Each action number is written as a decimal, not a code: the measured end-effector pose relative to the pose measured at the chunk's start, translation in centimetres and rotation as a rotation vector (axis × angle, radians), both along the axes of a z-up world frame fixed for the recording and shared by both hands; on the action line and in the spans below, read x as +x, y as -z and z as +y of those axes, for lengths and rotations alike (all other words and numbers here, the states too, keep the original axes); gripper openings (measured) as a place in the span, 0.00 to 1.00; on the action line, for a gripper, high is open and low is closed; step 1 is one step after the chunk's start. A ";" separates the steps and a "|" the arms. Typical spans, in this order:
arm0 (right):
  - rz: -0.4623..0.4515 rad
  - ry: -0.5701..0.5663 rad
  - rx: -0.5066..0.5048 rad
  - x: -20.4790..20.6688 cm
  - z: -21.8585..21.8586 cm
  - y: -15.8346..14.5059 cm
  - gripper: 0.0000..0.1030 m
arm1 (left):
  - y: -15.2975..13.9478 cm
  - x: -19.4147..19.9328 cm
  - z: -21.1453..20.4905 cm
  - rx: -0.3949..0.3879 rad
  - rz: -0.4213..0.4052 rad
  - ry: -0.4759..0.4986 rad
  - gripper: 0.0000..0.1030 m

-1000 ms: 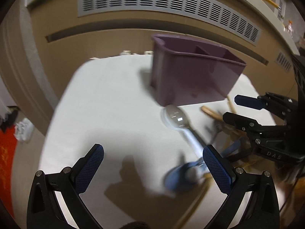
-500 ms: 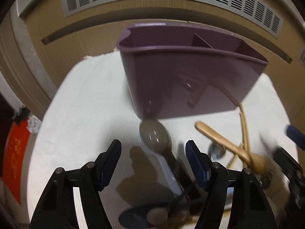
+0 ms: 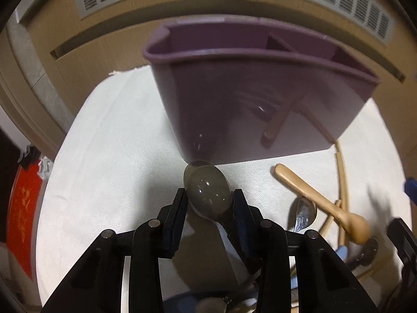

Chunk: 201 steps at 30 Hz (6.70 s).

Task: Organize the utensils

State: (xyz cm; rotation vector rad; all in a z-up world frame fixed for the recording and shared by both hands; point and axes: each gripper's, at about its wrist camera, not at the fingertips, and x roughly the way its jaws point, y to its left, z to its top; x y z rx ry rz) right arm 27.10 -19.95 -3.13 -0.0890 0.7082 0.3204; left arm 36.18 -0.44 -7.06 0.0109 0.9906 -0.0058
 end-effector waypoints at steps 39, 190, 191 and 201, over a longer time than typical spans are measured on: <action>0.092 -0.127 -0.161 0.2 6.9 0.5 0.64 | -8.9 -14.0 8.4 -0.137 -0.362 0.163 0.35; 0.286 -0.708 -0.250 -0.4 26.4 3.6 0.28 | -2.0 -18.6 16.9 -0.094 -0.145 0.007 0.74; 0.287 -0.694 -0.247 -0.4 25.6 3.4 0.21 | -2.1 -18.5 16.7 -0.097 -0.141 0.012 0.74; 0.281 -0.428 -0.144 2.0 14.8 0.3 0.08 | -2.1 -17.6 11.7 -0.100 -0.102 0.134 0.74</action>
